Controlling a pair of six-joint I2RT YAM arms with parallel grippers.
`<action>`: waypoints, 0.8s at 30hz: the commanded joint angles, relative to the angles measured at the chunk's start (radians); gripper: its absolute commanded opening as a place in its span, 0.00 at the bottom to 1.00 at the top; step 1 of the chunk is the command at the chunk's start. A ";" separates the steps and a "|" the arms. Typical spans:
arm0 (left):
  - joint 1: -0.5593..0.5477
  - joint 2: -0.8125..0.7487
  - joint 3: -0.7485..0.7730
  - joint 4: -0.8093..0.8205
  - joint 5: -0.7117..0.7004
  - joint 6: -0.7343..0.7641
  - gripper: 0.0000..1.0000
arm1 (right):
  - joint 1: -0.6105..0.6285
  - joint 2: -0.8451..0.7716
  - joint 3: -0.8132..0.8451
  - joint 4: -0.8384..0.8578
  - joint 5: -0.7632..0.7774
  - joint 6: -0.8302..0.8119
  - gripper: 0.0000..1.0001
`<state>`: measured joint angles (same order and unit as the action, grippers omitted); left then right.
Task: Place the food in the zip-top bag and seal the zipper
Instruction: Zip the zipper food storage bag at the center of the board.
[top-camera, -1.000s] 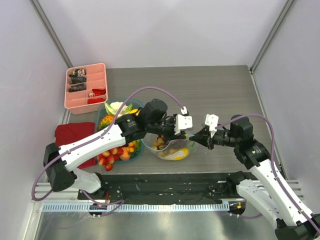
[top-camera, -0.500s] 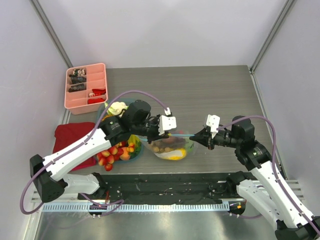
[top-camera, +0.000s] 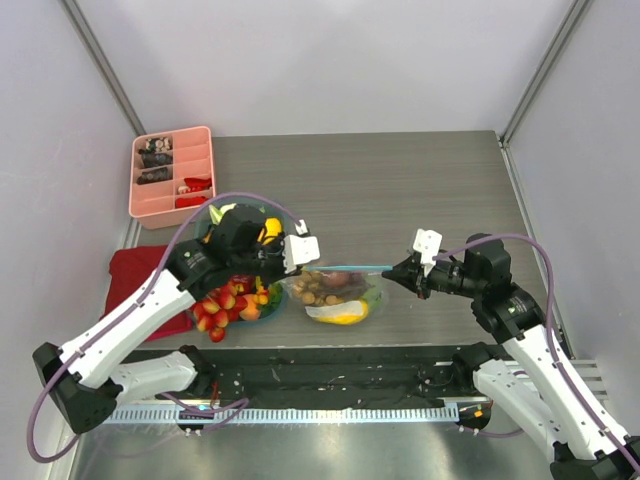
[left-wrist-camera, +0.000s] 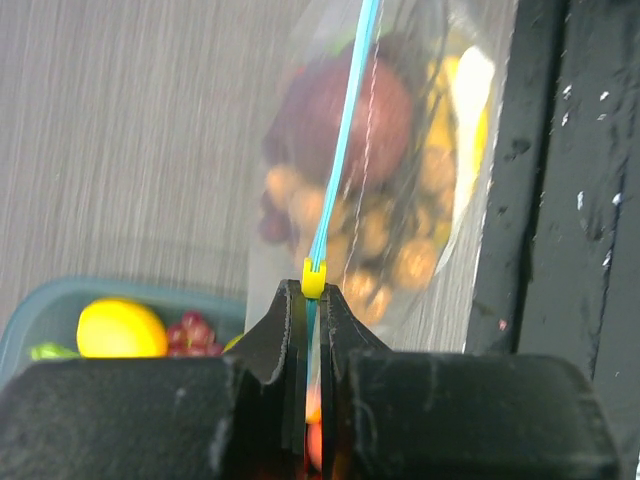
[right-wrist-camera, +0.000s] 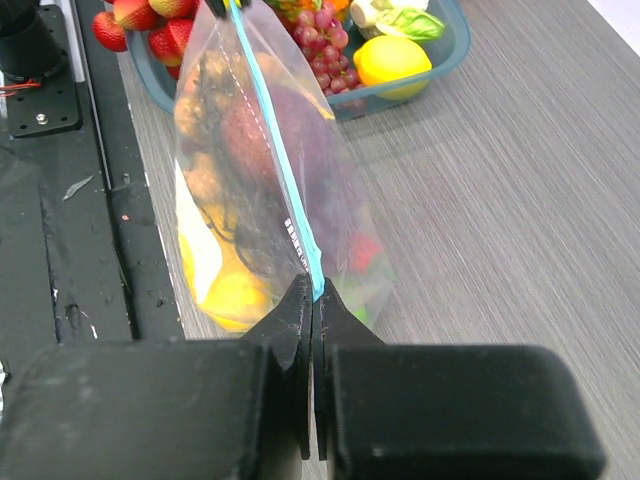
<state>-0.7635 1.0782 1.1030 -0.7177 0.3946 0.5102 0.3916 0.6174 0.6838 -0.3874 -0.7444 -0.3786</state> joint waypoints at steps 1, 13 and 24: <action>0.070 -0.066 -0.017 -0.160 -0.109 0.068 0.04 | -0.019 -0.007 0.019 -0.018 0.091 -0.014 0.01; 0.147 -0.127 -0.051 -0.241 -0.152 0.122 0.04 | -0.028 0.016 0.042 -0.022 0.119 -0.025 0.01; 0.145 -0.137 -0.036 -0.299 -0.005 0.137 0.09 | -0.037 0.051 0.051 0.018 0.116 -0.039 0.01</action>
<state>-0.6342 0.9367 1.0248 -0.9150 0.3630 0.6476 0.3752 0.6537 0.6868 -0.4122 -0.6823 -0.3908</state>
